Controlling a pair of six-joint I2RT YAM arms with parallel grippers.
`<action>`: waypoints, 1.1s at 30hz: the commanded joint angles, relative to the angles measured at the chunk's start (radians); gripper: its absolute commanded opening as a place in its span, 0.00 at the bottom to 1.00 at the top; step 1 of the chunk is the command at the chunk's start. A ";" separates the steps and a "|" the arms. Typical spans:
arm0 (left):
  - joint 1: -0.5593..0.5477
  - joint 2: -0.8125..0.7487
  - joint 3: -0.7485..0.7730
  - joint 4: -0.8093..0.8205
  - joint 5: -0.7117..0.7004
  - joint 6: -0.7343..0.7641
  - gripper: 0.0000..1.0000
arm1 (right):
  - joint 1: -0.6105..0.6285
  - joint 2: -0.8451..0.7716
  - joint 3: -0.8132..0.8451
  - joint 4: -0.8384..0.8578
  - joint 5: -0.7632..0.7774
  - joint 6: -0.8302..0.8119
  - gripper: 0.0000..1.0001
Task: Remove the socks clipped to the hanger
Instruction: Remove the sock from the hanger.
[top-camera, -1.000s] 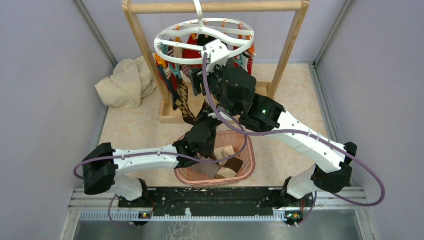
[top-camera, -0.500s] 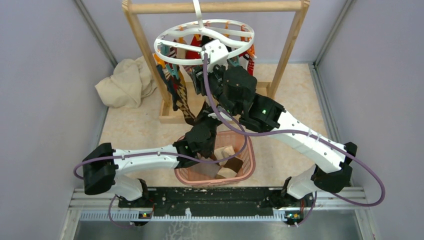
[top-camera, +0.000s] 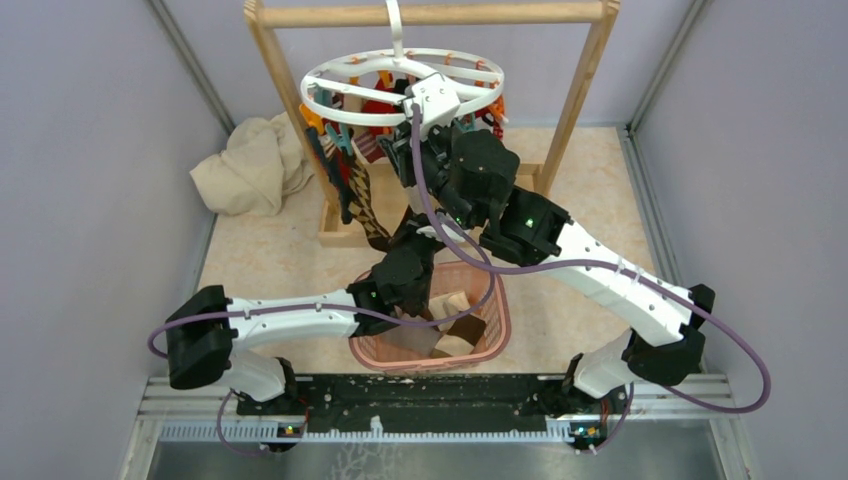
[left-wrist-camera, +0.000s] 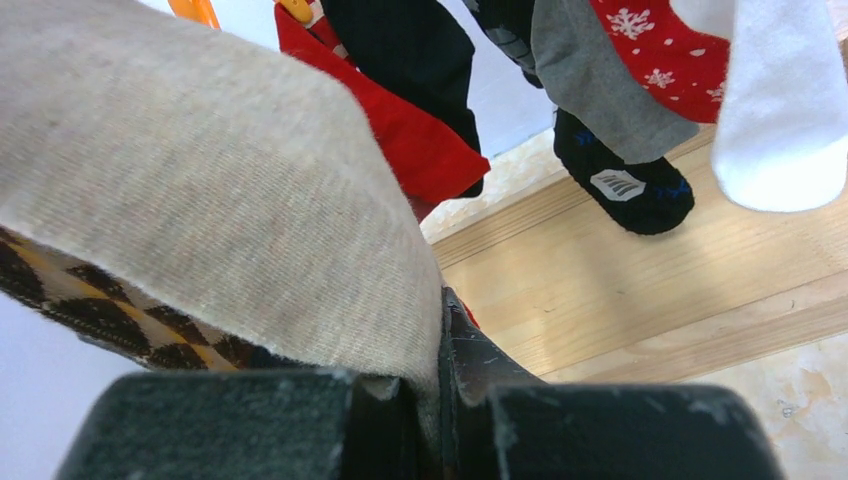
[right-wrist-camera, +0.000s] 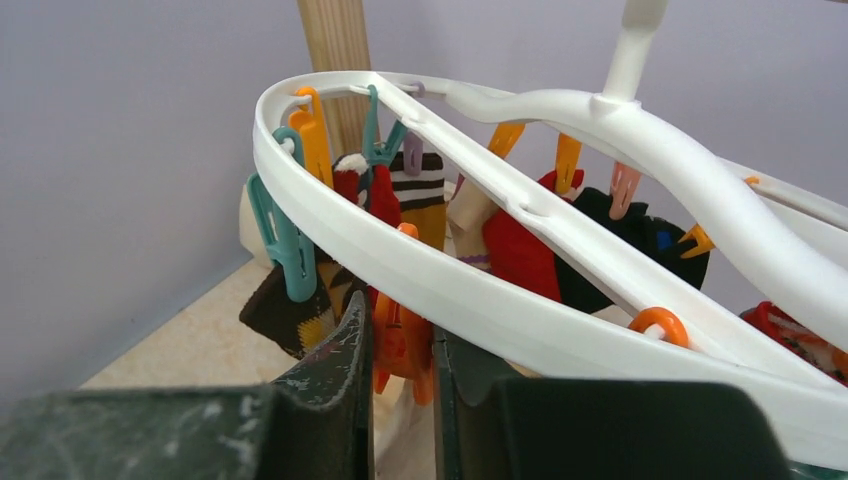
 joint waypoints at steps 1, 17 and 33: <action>-0.007 0.010 0.001 0.003 -0.001 -0.006 0.04 | -0.016 -0.003 0.055 0.066 -0.012 -0.011 0.07; -0.013 -0.124 0.047 -0.228 0.079 -0.169 0.04 | -0.016 -0.036 0.003 0.073 0.002 -0.001 0.38; -0.013 -0.267 0.196 -0.676 0.376 -0.498 0.04 | -0.016 -0.254 -0.250 0.055 0.039 0.124 0.66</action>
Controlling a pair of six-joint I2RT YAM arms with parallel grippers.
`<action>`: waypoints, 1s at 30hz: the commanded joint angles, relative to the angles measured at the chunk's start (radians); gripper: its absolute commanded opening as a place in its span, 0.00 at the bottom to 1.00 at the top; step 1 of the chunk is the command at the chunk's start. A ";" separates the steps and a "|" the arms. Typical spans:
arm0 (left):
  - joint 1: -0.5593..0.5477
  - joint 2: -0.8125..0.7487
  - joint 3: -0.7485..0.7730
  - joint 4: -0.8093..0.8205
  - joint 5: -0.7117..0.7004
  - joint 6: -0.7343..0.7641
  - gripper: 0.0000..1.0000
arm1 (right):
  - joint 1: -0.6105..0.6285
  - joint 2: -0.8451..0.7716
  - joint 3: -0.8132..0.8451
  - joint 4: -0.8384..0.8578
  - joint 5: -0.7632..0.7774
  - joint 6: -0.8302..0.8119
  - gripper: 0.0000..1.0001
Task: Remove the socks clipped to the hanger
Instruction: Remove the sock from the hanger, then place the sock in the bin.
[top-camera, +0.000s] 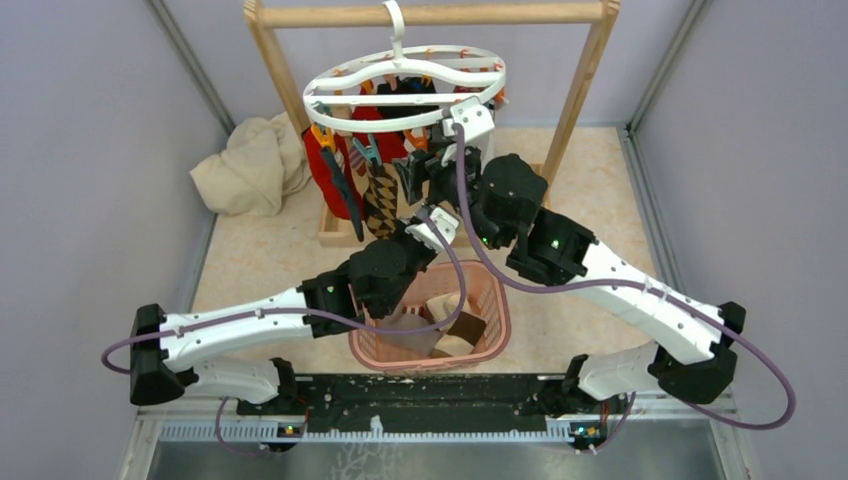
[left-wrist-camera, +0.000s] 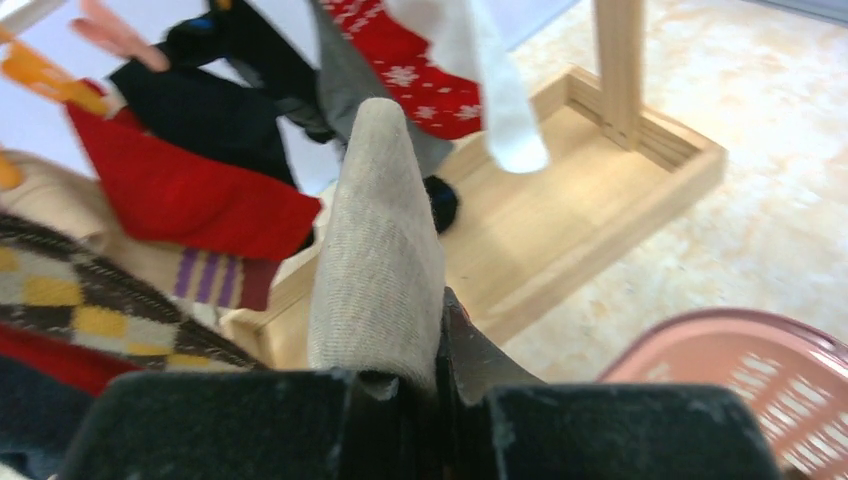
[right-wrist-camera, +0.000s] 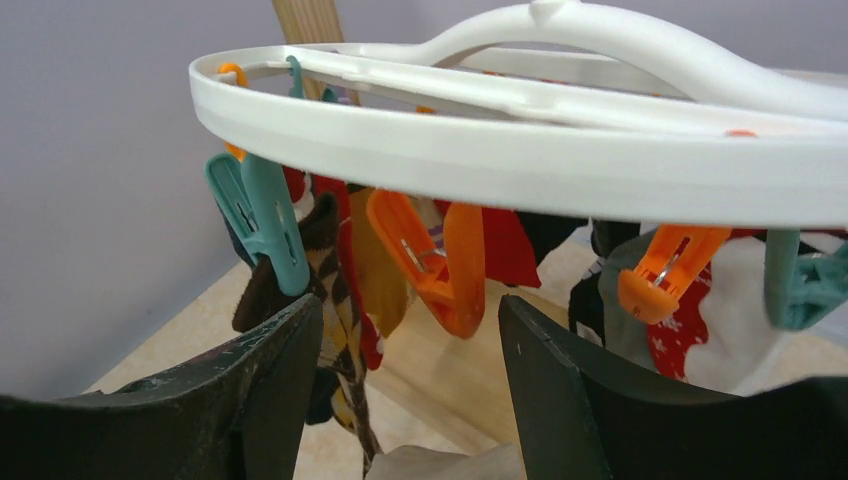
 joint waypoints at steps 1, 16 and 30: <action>0.006 -0.060 0.071 -0.123 0.119 -0.158 0.04 | -0.006 -0.126 -0.061 0.000 0.031 0.047 0.66; 0.006 -0.101 0.035 -0.246 0.410 -0.355 0.05 | -0.006 -0.365 -0.234 -0.101 0.146 0.108 0.67; 0.006 -0.094 -0.127 -0.228 0.616 -0.533 0.22 | -0.006 -0.451 -0.284 -0.149 0.197 0.119 0.67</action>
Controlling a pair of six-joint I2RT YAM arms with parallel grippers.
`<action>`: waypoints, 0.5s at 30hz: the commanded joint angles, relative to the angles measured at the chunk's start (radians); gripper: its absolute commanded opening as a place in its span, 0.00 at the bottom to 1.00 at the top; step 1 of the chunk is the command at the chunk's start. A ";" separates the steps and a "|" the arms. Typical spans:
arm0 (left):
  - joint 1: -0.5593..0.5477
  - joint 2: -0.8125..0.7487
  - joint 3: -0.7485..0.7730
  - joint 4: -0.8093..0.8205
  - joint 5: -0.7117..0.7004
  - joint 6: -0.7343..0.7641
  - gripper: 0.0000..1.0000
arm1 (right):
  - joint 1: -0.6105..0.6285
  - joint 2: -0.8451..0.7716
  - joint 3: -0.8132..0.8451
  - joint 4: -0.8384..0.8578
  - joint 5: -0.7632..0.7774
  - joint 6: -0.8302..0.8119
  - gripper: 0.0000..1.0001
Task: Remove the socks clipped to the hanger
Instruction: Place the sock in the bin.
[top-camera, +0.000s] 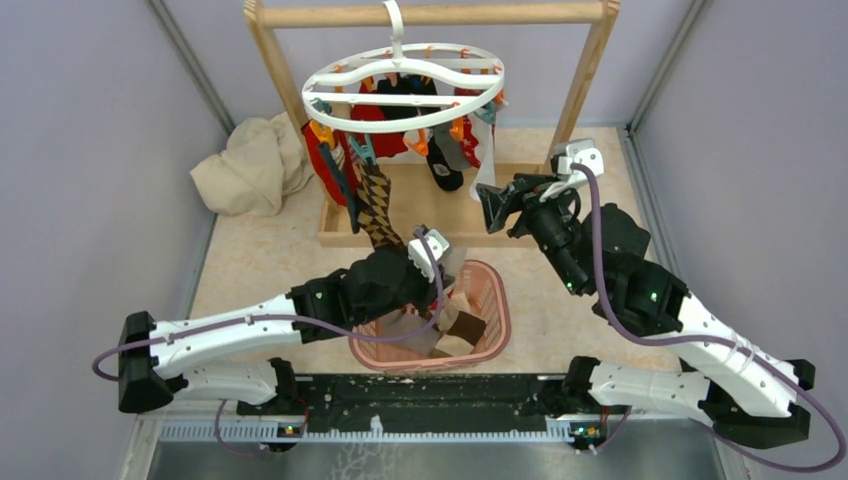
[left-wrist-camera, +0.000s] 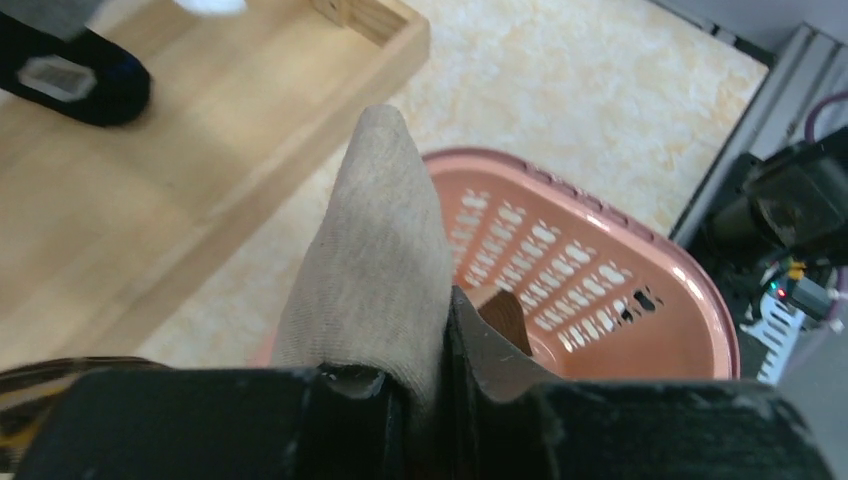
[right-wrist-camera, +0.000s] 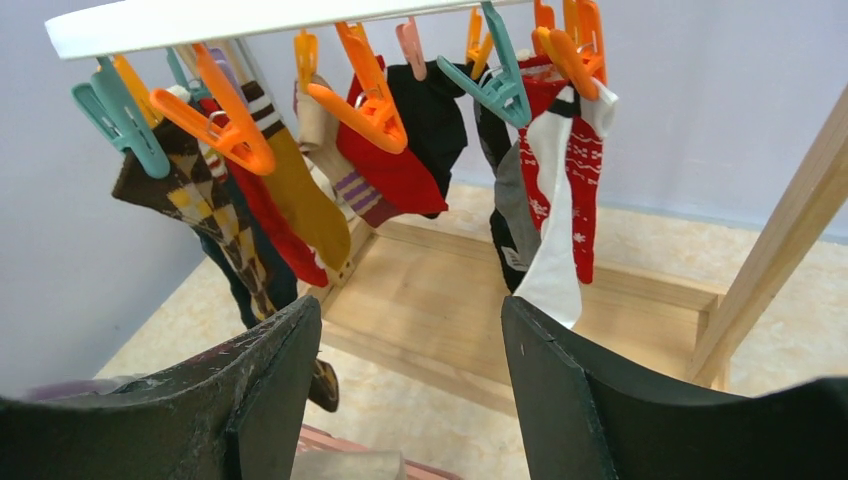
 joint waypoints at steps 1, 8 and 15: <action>0.000 -0.011 -0.064 0.025 0.101 -0.088 0.22 | 0.001 -0.029 -0.016 0.002 0.020 0.016 0.67; 0.000 -0.023 -0.167 0.023 0.136 -0.152 0.34 | 0.000 -0.046 -0.028 -0.017 0.025 0.029 0.67; 0.002 0.033 -0.209 0.000 0.101 -0.176 0.74 | 0.001 -0.046 -0.039 -0.031 0.016 0.040 0.67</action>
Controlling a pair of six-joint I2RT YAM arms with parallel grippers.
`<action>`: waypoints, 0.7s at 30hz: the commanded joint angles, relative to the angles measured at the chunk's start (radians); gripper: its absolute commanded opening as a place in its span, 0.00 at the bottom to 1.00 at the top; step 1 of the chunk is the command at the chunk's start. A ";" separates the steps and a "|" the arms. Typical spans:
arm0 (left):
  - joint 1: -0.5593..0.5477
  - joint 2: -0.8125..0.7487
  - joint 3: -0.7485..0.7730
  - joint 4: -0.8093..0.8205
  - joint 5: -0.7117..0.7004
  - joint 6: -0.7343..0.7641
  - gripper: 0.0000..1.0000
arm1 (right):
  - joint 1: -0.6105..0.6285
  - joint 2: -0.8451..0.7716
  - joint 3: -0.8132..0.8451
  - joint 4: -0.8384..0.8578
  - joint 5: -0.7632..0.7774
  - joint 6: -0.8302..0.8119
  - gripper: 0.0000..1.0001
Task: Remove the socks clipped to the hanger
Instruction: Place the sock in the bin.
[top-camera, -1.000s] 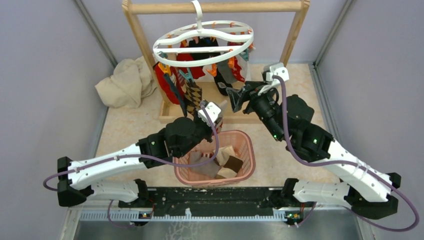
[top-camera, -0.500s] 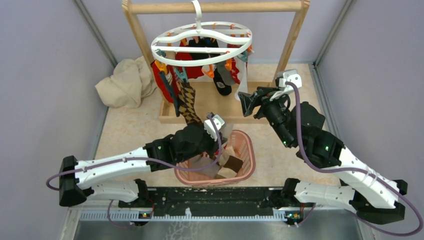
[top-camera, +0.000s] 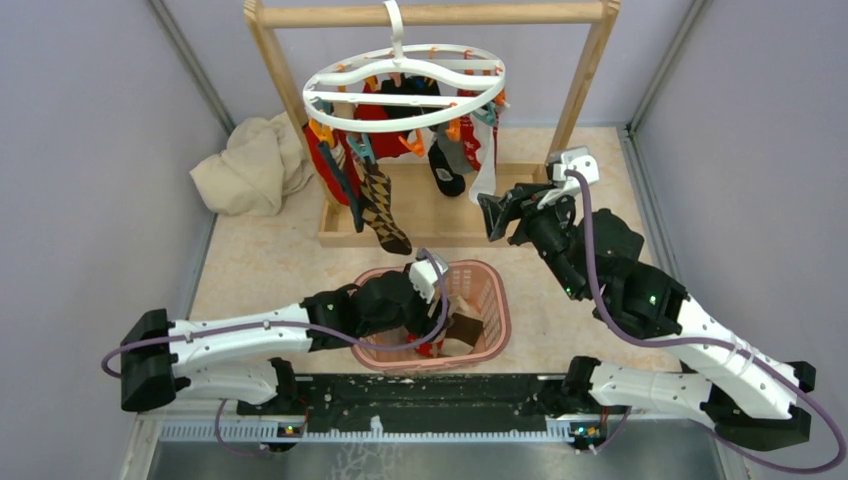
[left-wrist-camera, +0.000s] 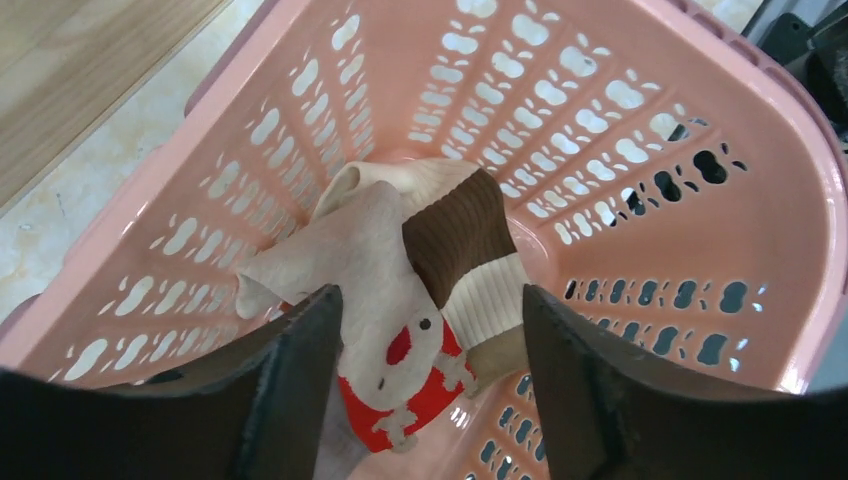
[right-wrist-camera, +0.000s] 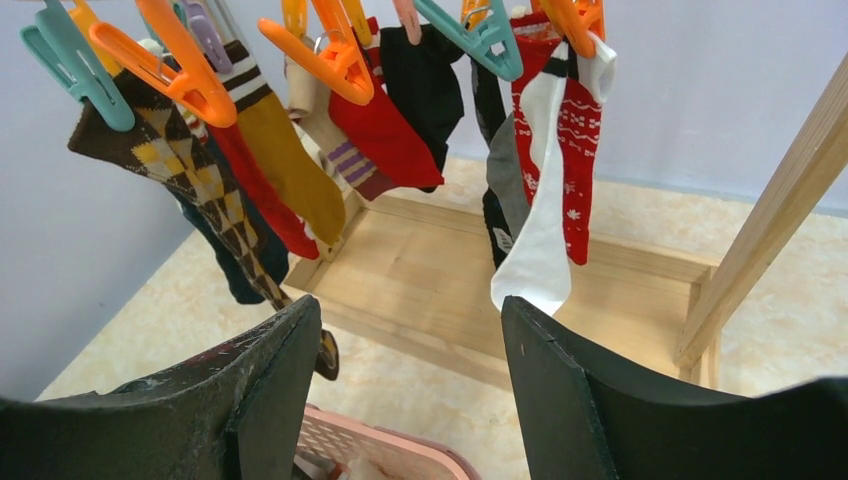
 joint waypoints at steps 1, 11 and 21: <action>0.002 0.038 -0.003 -0.007 -0.009 -0.033 0.77 | 0.000 -0.012 0.003 0.009 0.005 0.018 0.67; 0.000 0.014 0.073 -0.137 -0.023 -0.058 0.99 | 0.000 -0.001 -0.021 0.007 0.002 0.024 0.68; 0.000 -0.210 0.099 -0.179 -0.060 -0.072 0.99 | -0.001 0.005 -0.073 0.042 -0.007 0.025 0.69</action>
